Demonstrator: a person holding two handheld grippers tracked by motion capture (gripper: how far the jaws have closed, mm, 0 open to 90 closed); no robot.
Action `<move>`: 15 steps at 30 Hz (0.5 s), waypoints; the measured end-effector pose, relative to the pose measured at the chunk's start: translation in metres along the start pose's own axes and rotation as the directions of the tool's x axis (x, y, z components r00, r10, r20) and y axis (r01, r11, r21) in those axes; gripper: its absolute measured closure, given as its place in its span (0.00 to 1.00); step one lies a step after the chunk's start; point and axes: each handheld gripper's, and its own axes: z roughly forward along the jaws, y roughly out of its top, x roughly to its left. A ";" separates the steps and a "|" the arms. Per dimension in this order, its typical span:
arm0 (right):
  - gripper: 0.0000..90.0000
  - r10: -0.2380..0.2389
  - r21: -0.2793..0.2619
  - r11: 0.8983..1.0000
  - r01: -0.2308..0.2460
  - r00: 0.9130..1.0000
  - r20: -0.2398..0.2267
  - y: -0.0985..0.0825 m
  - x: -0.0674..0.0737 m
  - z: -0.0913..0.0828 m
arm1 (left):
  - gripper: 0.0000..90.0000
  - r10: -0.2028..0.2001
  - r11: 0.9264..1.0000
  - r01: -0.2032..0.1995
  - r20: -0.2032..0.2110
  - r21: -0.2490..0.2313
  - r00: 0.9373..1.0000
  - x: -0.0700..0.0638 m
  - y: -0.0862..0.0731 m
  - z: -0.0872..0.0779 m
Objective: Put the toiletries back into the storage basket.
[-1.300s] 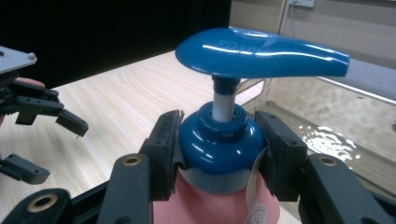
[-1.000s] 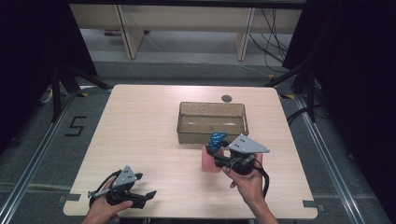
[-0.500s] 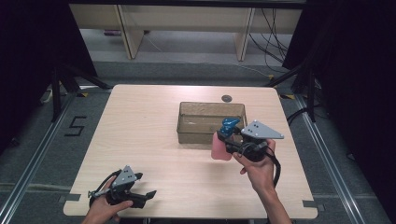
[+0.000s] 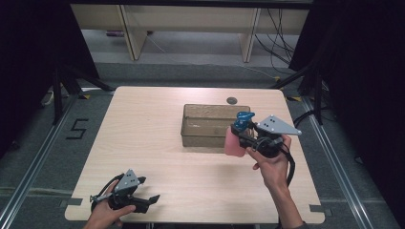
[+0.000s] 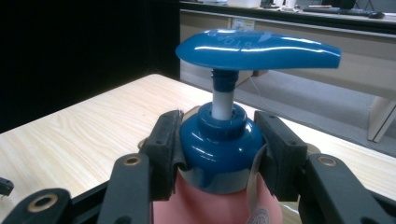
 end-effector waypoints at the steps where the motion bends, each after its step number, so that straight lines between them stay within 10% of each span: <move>1: 0.59 0.000 0.004 1.000 0.000 1.000 0.009 0.001 -0.004 0.001 | 0.17 0.001 1.000 -0.001 0.007 0.008 1.000 0.000 0.000 0.000; 15: 0.59 0.060 -0.003 0.998 -0.060 0.995 0.082 0.003 -0.028 0.016 | 0.17 0.012 1.000 -0.012 0.004 0.007 1.000 0.001 0.000 0.000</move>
